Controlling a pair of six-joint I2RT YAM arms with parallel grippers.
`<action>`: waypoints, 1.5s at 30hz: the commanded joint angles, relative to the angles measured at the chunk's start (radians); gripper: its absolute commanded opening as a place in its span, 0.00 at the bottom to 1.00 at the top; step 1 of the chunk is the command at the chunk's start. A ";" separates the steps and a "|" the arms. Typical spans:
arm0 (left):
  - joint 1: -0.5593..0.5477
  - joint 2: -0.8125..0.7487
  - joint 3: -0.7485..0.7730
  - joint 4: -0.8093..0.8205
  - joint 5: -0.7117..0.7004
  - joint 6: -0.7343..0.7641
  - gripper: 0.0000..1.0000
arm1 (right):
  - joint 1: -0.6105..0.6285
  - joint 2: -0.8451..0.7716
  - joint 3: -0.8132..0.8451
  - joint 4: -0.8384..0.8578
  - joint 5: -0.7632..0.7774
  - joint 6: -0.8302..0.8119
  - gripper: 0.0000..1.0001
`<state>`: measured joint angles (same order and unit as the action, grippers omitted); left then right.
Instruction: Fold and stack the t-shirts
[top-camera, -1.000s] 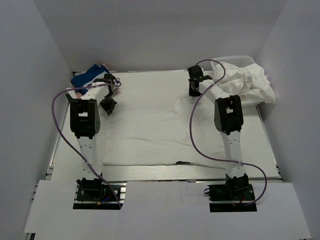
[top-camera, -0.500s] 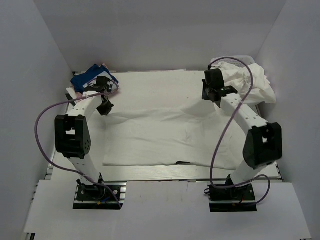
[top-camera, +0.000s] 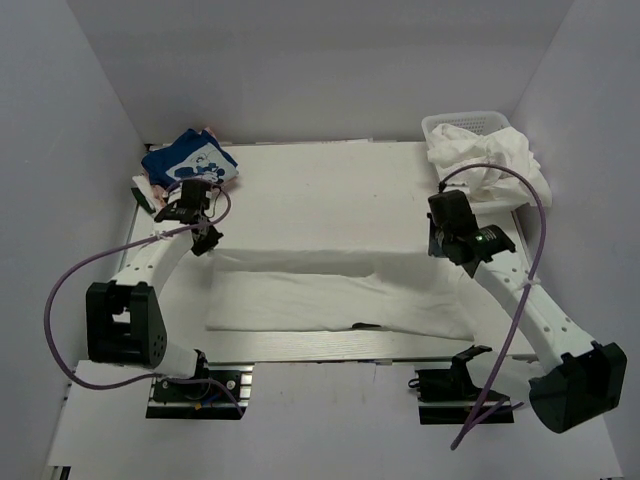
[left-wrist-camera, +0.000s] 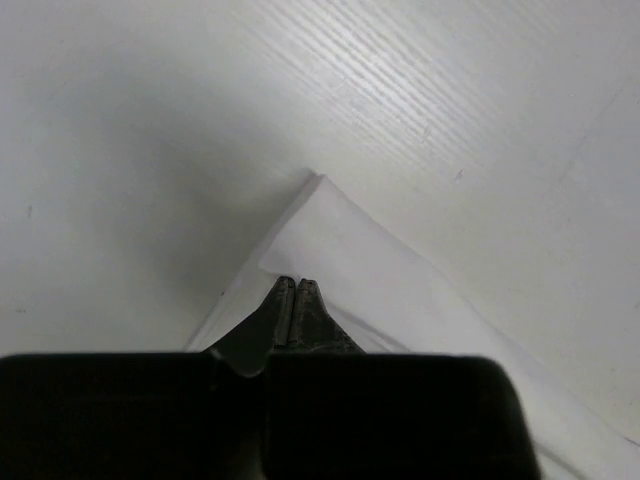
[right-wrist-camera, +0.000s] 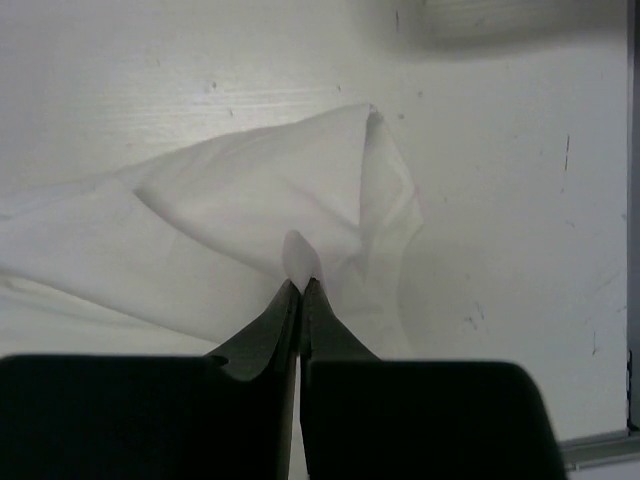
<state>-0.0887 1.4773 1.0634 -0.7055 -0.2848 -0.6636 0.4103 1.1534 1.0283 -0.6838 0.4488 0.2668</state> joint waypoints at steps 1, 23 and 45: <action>-0.003 -0.133 -0.074 0.003 -0.016 -0.028 0.00 | 0.016 -0.067 -0.057 -0.144 0.025 0.061 0.00; 0.003 -0.330 -0.100 -0.185 0.137 -0.134 1.00 | 0.061 -0.144 -0.102 -0.197 -0.375 0.248 0.90; -0.066 0.040 -0.359 -0.146 0.259 -0.223 1.00 | 0.005 0.658 0.041 0.250 -0.308 0.261 0.90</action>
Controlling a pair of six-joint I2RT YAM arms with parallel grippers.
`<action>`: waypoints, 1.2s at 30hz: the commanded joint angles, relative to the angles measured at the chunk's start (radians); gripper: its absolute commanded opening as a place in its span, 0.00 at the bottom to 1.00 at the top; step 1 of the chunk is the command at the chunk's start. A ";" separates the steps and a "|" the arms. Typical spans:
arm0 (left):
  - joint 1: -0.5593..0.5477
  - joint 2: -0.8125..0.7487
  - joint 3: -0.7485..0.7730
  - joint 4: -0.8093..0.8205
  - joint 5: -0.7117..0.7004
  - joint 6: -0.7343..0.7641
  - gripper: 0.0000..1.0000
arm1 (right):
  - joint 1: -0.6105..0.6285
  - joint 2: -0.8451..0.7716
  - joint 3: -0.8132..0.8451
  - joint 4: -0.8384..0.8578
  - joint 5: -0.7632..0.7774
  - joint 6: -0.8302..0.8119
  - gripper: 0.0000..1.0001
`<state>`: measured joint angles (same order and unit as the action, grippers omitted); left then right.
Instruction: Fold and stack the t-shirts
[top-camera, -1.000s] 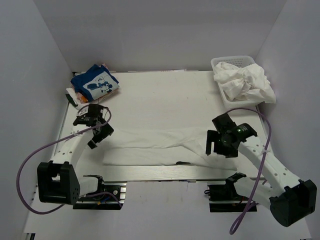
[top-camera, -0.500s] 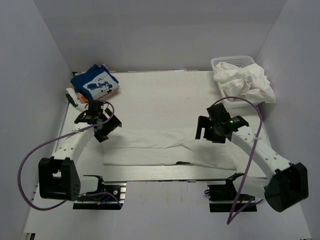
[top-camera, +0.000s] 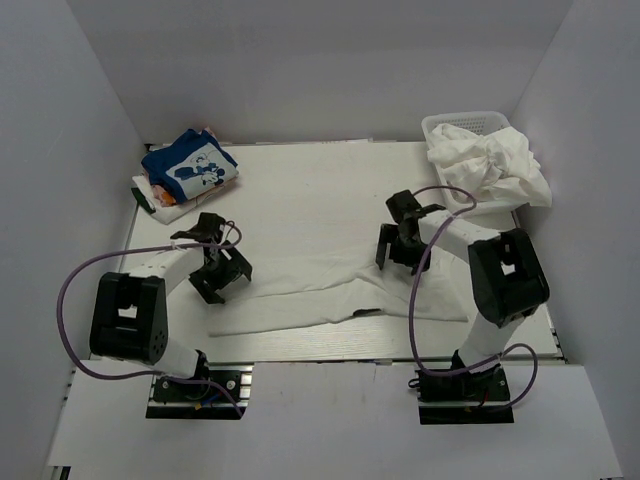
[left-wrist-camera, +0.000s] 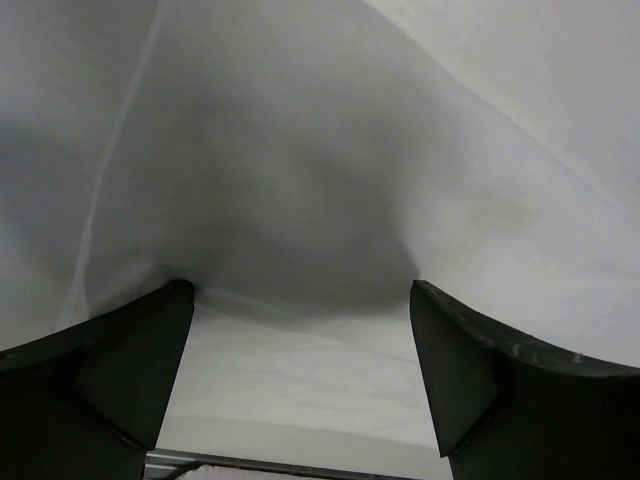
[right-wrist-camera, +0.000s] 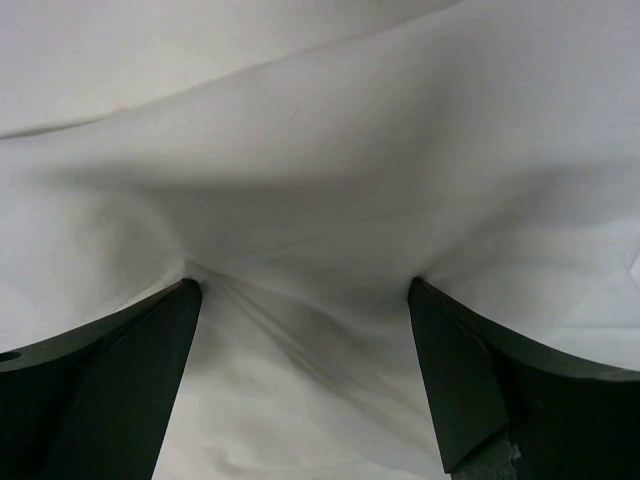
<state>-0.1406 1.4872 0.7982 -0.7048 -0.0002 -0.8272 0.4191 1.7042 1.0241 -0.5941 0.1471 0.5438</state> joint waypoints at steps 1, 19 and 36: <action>-0.025 0.015 -0.105 -0.160 -0.026 -0.059 1.00 | -0.003 0.135 0.110 0.162 -0.017 -0.028 0.90; -0.243 -0.418 0.014 -0.225 0.299 0.014 1.00 | 0.006 0.584 1.052 0.281 -0.261 -0.429 0.90; -0.427 0.240 0.286 -0.214 0.135 0.392 1.00 | -0.019 0.624 0.982 0.025 -0.228 -0.325 0.90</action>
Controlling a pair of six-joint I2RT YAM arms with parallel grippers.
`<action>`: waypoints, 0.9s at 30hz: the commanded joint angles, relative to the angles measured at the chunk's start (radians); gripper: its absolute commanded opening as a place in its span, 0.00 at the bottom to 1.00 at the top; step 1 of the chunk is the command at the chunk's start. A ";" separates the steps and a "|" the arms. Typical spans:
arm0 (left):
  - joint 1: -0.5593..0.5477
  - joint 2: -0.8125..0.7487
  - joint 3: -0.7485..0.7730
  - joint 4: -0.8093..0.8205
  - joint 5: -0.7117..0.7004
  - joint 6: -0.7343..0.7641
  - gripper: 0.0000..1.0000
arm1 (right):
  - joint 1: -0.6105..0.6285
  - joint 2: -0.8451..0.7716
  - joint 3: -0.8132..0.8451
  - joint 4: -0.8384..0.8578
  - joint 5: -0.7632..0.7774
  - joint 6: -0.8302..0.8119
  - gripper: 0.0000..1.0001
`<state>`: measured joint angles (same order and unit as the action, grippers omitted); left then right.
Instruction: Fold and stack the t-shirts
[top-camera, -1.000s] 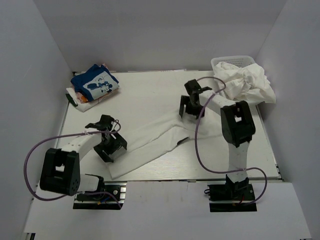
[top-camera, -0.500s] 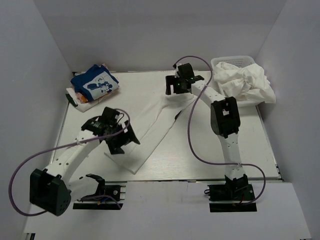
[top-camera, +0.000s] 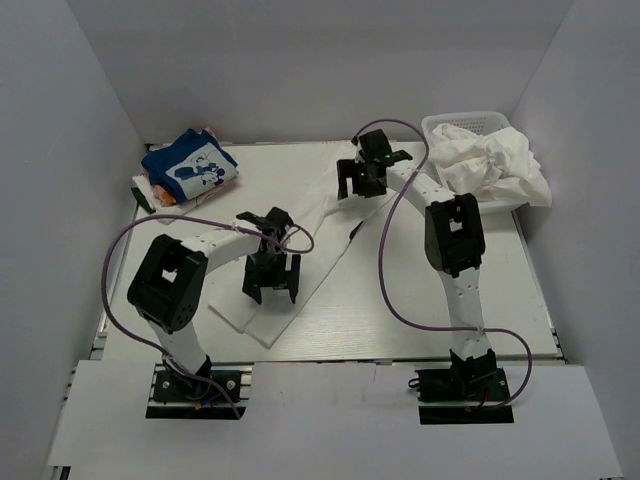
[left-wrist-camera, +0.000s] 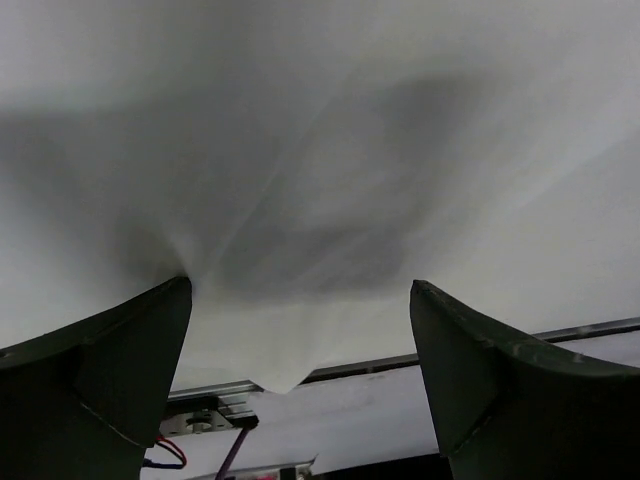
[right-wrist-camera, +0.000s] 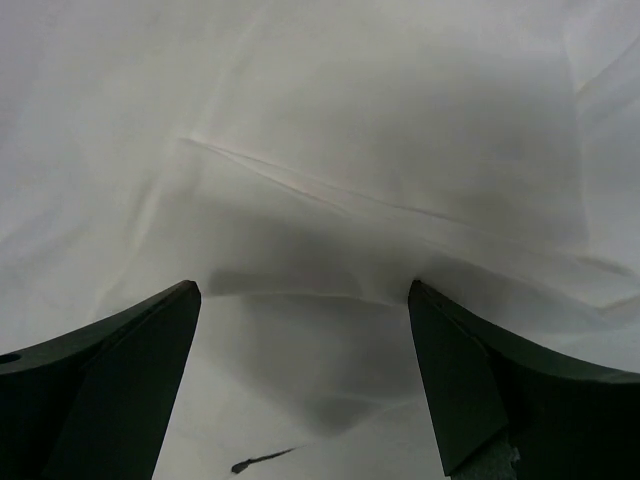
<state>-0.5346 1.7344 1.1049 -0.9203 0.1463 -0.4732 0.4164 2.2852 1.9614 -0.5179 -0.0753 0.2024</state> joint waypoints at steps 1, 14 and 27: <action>-0.033 0.013 -0.036 -0.008 -0.023 0.038 1.00 | -0.018 0.063 0.033 -0.035 -0.048 0.022 0.90; -0.329 0.168 -0.030 0.276 0.285 -0.174 1.00 | -0.051 0.270 0.201 0.064 -0.104 0.057 0.90; -0.530 0.180 0.300 0.233 0.130 -0.271 1.00 | -0.071 0.154 0.351 0.104 -0.152 -0.076 0.90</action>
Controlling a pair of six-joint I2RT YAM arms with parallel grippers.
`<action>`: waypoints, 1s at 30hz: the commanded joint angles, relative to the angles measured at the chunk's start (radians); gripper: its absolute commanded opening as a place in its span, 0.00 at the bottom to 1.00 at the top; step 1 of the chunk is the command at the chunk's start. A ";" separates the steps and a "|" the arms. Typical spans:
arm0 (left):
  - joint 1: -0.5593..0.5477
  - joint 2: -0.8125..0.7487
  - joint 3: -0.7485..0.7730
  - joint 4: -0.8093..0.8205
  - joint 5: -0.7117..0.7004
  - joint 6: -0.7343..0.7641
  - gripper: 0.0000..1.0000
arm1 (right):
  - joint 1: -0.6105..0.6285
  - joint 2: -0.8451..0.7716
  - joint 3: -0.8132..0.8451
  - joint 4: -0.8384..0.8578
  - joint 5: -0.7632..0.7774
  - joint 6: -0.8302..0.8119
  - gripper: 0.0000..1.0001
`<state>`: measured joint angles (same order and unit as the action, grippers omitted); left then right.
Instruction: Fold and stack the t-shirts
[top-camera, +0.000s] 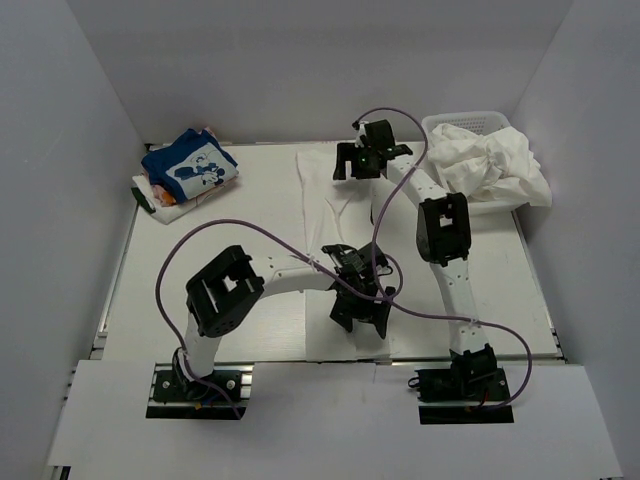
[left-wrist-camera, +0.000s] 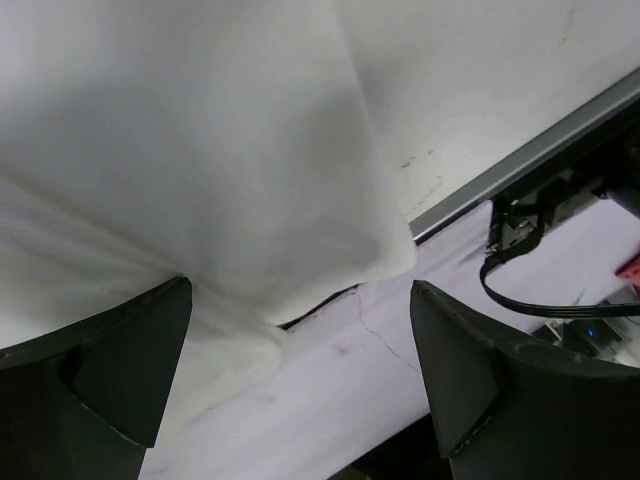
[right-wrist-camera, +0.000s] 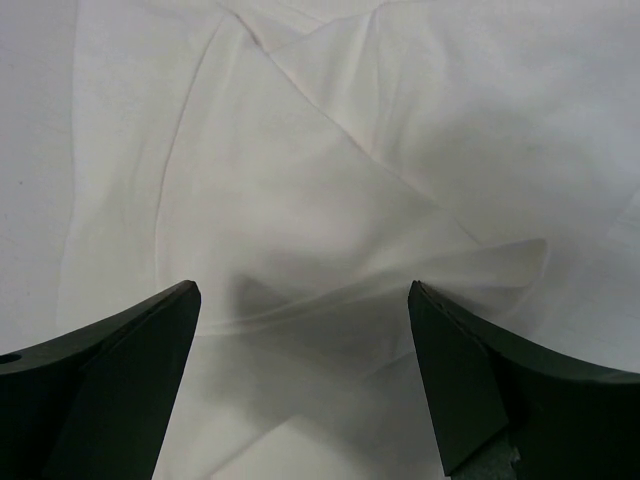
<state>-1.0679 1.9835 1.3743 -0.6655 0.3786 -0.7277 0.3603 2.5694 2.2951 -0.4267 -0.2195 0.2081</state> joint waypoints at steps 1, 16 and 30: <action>-0.007 -0.096 0.031 -0.058 -0.102 0.008 1.00 | -0.015 -0.182 -0.003 0.019 -0.017 -0.090 0.90; 0.032 -0.707 -0.478 -0.192 -0.298 -0.236 1.00 | -0.020 -1.084 -1.061 0.040 0.210 0.103 0.90; 0.031 -0.565 -0.705 0.234 0.043 -0.291 0.86 | 0.112 -1.623 -1.688 -0.391 -0.240 0.257 0.90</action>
<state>-1.0290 1.4090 0.7094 -0.5491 0.3225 -0.9646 0.4488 0.9825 0.6426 -0.7486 -0.3080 0.4149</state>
